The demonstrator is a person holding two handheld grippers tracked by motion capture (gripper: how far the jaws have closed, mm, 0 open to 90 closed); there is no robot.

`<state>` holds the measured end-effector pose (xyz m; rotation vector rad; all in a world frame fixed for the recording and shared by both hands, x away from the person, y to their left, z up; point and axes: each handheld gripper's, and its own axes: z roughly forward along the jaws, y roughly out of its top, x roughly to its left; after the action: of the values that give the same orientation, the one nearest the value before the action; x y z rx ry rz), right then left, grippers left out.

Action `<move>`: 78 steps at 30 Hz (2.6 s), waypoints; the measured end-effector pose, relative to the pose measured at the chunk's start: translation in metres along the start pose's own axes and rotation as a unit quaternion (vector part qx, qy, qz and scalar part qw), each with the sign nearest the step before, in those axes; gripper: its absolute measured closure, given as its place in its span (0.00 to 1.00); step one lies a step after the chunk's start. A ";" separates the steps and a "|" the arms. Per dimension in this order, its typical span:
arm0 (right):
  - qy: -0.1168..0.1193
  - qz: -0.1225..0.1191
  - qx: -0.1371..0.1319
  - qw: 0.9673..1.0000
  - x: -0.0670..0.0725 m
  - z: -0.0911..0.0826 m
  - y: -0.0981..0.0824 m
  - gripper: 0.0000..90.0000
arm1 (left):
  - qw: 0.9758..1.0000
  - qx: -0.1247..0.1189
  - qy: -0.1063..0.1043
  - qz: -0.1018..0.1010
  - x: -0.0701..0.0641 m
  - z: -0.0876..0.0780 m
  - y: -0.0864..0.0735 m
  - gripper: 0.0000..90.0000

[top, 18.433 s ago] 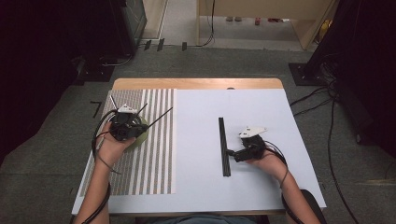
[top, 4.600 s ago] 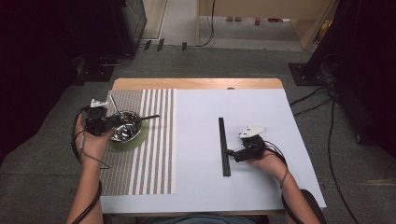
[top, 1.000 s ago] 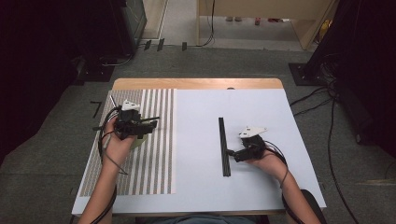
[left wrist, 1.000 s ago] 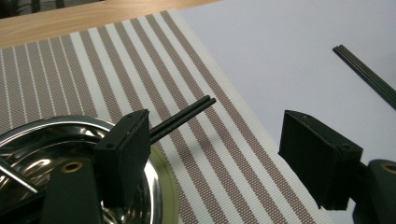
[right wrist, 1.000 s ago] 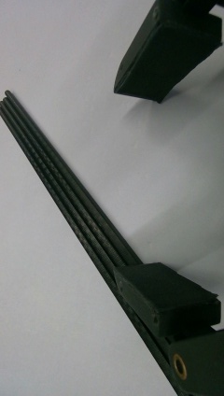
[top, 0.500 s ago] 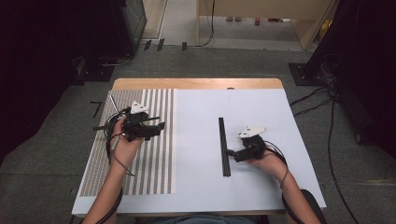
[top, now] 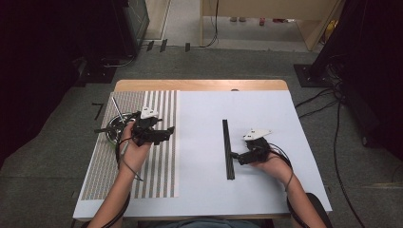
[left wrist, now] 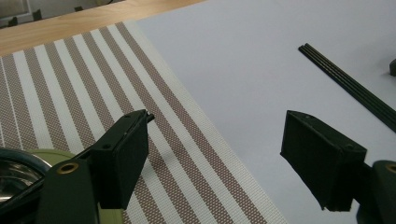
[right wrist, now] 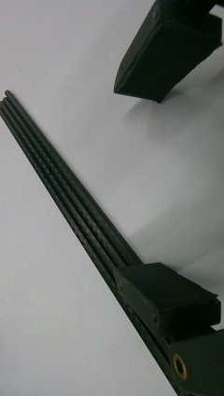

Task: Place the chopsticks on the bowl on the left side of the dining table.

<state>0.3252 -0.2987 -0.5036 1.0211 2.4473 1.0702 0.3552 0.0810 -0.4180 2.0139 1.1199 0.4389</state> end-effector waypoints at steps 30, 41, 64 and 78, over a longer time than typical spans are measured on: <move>0.000 0.000 0.000 1.000 0.000 0.000 0.000 0.12 | 0.998 0.012 -0.029 0.049 -0.028 0.039 -0.015 0.26; 0.000 0.000 0.000 1.000 0.000 0.000 0.000 0.12 | 0.997 0.021 -0.045 0.062 -0.039 0.056 -0.022 0.26; 0.000 0.000 0.000 1.000 0.000 0.000 0.000 0.12 | 0.993 0.032 -0.066 0.091 -0.056 0.081 -0.035 0.26; 0.000 0.000 0.000 1.000 0.000 0.000 0.000 0.12 | 0.990 0.033 -0.076 0.114 -0.071 0.088 -0.037 0.23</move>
<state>0.3251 -0.2987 -0.5035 1.0226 2.4470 1.0695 0.3489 -0.0071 -0.4973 2.2031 0.8260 0.3601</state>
